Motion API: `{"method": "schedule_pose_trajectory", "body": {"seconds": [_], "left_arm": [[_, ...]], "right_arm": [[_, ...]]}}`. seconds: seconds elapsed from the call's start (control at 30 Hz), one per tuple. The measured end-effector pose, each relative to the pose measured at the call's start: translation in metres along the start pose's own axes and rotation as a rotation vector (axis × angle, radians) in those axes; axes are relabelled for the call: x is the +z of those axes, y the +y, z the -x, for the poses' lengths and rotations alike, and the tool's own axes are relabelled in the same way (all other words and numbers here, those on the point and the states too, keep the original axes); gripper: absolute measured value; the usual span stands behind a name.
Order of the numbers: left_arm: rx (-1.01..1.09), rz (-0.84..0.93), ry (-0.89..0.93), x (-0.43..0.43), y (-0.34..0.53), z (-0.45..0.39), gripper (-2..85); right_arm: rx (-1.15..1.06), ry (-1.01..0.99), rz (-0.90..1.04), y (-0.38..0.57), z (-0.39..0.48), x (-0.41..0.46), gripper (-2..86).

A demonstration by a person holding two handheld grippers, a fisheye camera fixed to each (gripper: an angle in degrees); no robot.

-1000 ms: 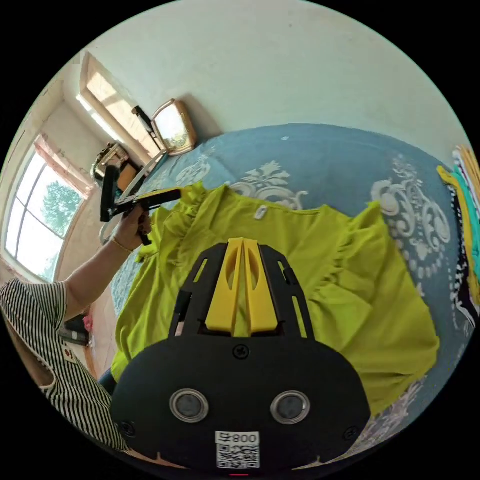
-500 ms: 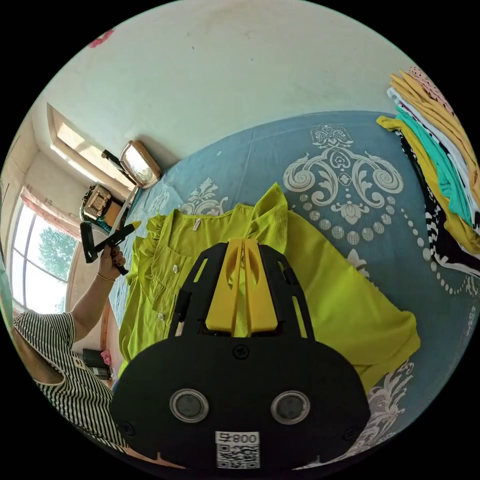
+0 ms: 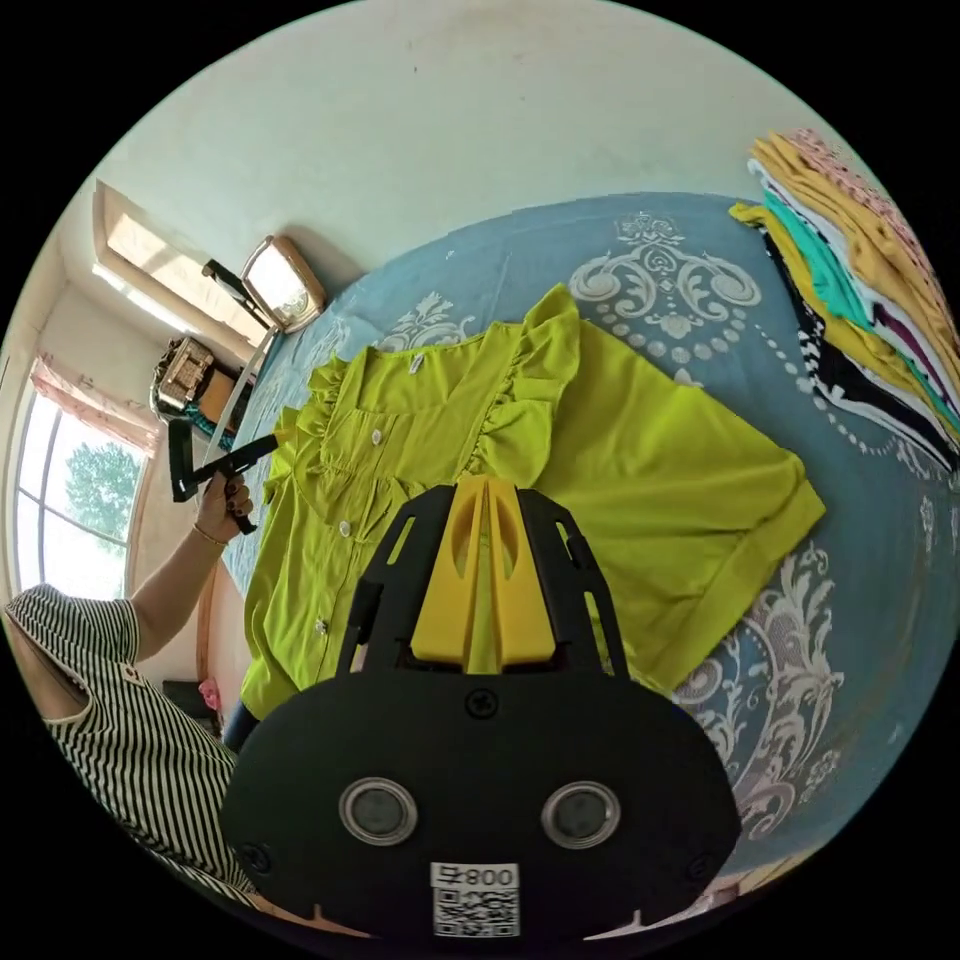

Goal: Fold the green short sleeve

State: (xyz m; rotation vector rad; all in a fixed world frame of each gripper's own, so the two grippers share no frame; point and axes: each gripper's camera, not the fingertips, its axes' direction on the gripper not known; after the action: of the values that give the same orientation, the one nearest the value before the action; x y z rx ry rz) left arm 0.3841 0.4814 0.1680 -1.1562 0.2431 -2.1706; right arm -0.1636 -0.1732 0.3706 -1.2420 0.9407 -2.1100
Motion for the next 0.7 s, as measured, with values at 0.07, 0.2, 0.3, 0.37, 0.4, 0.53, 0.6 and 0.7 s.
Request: {"method": "schedule_pose_trajectory", "body": {"seconds": [0.07,0.2,0.3,0.37,0.4,0.53,0.6,0.7], "left_arm": [[0.036,0.014,0.033,-0.005,-0.002,-0.028,0.6],[0.155,0.129,0.152,0.015,-0.017,-0.108,1.9],[0.274,0.203,0.235,0.042,-0.049,-0.183,2.7],[0.384,0.234,0.260,0.059,-0.077,-0.238,3.2],[0.461,0.254,0.256,0.072,-0.096,-0.275,3.5],[0.706,0.288,0.247,0.111,-0.152,-0.391,4.8],[0.833,0.312,0.245,0.142,-0.186,-0.462,5.9],[0.950,0.357,0.244,0.181,-0.223,-0.539,6.6]], "right_arm": [[0.055,0.002,-0.062,0.038,-0.015,-0.019,0.9],[0.239,0.053,-0.212,0.137,-0.057,-0.054,3.4],[0.359,0.033,-0.286,0.191,-0.089,-0.066,6.5],[0.390,0.035,-0.296,0.213,-0.102,-0.067,7.6],[0.397,0.047,-0.300,0.225,-0.106,-0.067,7.9],[0.406,0.105,-0.303,0.259,-0.113,-0.063,8.1],[0.412,0.116,-0.243,0.275,-0.120,-0.055,8.1],[0.403,0.154,-0.211,0.292,-0.119,-0.055,8.0]]}}
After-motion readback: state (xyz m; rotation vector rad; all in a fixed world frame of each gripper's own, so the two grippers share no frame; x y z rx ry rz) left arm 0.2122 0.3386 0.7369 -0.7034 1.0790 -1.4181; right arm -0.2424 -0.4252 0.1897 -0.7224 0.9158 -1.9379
